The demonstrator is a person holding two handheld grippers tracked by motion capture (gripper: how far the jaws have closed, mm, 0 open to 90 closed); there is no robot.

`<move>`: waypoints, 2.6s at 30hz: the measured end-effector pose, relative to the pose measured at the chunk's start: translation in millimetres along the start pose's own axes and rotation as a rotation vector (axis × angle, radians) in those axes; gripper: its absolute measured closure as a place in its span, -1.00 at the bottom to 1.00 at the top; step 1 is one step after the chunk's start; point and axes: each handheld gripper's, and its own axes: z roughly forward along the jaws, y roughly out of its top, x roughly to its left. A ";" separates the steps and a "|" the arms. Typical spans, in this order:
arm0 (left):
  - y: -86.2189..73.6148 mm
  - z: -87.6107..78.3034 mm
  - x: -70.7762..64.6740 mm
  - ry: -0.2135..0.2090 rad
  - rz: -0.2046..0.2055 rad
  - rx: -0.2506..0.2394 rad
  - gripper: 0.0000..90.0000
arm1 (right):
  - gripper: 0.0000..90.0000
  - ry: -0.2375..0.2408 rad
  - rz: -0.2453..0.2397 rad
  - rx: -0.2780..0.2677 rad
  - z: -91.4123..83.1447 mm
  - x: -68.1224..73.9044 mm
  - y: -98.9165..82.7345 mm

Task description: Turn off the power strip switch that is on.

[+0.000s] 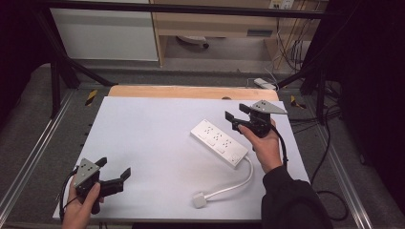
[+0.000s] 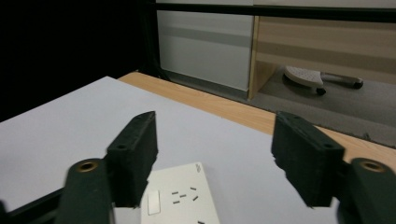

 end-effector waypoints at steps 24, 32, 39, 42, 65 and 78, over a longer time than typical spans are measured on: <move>0.3 -0.3 0.7 -0.002 0.005 0.003 -0.90 | 0.76 0.075 0.006 0.014 31.5 13.9 -6.5; 0.4 -0.4 1.0 -0.002 0.007 0.004 -0.90 | 0.93 0.084 -0.002 0.032 42.7 18.7 -8.6; 0.5 -0.4 1.4 -0.001 0.008 0.004 -0.90 | 1.00 0.081 -0.015 0.062 54.9 22.6 -12.5; 0.5 -0.4 1.4 -0.001 0.008 0.004 -0.90 | 1.00 0.079 -0.018 0.078 60.3 24.3 -15.1; 0.5 -0.1 1.1 -0.006 0.009 0.006 -0.90 | 1.00 0.088 -0.023 0.213 92.5 37.7 -34.8; 0.5 0.4 0.6 -0.008 0.007 0.004 -0.90 | 1.00 0.091 -0.024 0.285 101.2 41.7 -43.7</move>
